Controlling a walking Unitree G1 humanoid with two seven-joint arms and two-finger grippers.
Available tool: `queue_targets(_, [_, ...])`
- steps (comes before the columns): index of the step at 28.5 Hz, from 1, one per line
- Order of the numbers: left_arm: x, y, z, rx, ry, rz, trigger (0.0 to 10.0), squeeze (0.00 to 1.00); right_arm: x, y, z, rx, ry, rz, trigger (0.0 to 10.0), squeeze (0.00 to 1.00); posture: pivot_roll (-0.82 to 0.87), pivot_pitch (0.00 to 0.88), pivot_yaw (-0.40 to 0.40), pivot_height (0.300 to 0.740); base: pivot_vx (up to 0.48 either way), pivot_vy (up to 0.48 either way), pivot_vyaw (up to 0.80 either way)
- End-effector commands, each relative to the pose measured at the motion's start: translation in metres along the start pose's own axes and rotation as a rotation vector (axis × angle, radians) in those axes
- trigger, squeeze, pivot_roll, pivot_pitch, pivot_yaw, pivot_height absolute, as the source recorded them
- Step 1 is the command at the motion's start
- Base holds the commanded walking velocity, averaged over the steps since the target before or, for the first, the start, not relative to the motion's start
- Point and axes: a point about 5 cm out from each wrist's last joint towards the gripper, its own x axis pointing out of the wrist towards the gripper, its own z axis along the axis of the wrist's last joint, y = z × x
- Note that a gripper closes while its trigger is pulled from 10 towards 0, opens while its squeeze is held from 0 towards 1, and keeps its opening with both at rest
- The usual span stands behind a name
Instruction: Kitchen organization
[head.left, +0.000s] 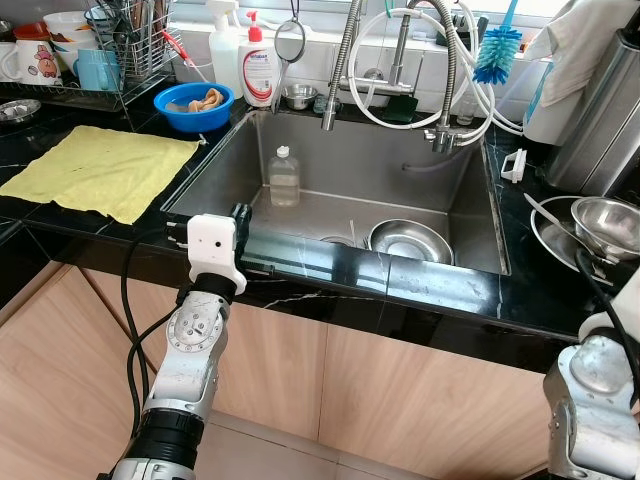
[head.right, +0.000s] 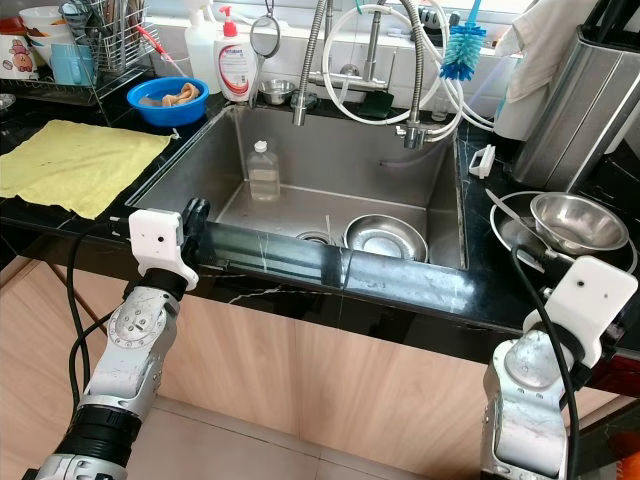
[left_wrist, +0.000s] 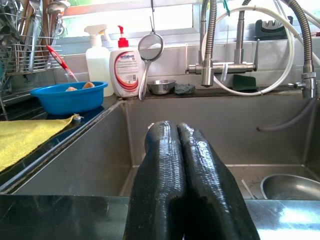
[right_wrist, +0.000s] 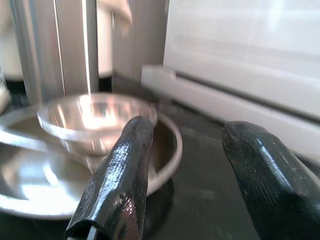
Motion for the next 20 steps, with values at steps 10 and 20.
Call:
queue_targets(10, [0.001,-0.002,0.003,0.004,-0.01,-0.007,10.0,0.0,-0.039,0.076,-0.01,0.128,0.092,0.611,10.0,0.0,0.08,0.0,-0.035,0.74,0.0,0.0,0.0])
queue_targets(20, [-0.001,-0.002,0.002,0.003,-0.007,-0.011,10.0,0.0,-0.027,0.071,-0.011,0.138,0.078,0.584,10.0,0.0,0.08,0.0,-0.034,0.74,0.0,0.0,0.0])
